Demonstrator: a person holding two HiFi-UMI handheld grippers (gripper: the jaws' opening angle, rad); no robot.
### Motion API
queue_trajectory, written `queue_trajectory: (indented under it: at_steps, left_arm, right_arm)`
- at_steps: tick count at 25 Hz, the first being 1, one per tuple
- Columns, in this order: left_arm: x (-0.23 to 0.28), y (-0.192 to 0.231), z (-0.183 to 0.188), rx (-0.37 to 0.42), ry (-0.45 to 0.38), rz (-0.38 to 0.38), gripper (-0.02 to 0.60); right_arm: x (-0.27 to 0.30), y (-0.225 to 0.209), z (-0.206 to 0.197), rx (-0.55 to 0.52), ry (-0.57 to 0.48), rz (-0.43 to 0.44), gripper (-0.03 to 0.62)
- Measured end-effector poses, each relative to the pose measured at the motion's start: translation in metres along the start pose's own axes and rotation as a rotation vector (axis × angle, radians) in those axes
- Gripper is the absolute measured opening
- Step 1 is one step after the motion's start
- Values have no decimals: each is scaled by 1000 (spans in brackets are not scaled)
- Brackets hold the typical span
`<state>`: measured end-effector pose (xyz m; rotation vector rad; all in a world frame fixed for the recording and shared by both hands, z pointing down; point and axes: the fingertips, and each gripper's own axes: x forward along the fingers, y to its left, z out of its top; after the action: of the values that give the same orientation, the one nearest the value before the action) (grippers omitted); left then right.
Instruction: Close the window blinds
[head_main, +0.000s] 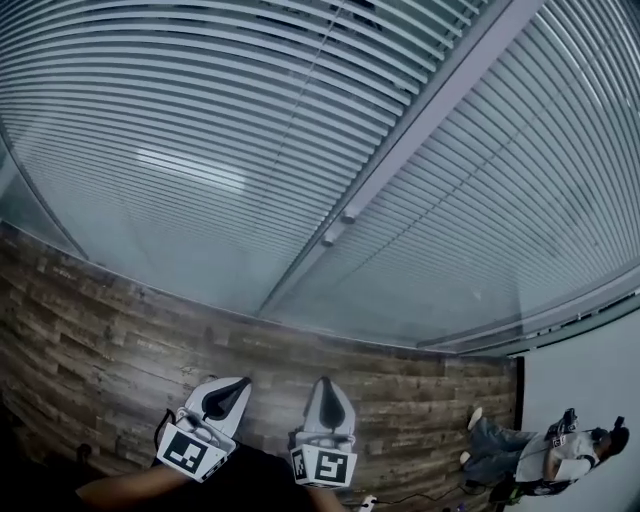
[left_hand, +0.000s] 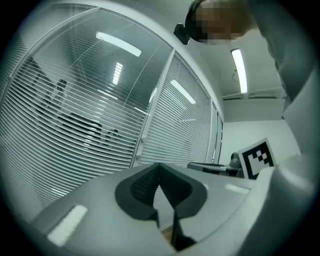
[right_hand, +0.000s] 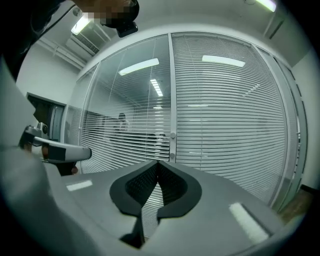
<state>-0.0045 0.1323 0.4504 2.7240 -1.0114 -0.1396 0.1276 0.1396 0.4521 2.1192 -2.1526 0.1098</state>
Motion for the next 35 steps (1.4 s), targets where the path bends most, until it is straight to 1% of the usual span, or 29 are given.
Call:
queue_trajectory:
  at_steps: [3,6,8,11,18,21,24,27,32,35]
  left_arm:
    - [3,26,10,7,-26,-15,0]
    - [9,52,20,13,-50,-5,0]
    - [16,64,27,18,-55,1,0]
    - [26,77,37,28,-64,1,0]
    - [36,108,41,29,-59,32,0]
    - [52,124,48,9,-50,42,0]
    - [52,126,44,-17,-40,52,0]
    - [42,115,30,-16,-20,51,0]
    - [48,113,28,-3,2,81,0]
    - [59,113,33,5,-5,99,0]
  right_arm:
    - [20,12,5,-1,-16,-10,2]
    - [38,27,18,-34,-52,18,2]
    - [50,33,26,-48,-67,36,2]
    - [66,36,34,-44,-78,39,2]
    - [94,42,34,-31,-62,28,3]
    - [113,38,40,-46,-42,28,3]
    - [116,34,44,-56,-47,13,3]
    - [105,32,38,-59,-54,7,3]
    - [116,29,40,-60,-61,50,7]
    - [130,15,44,-62,-69,61,13]
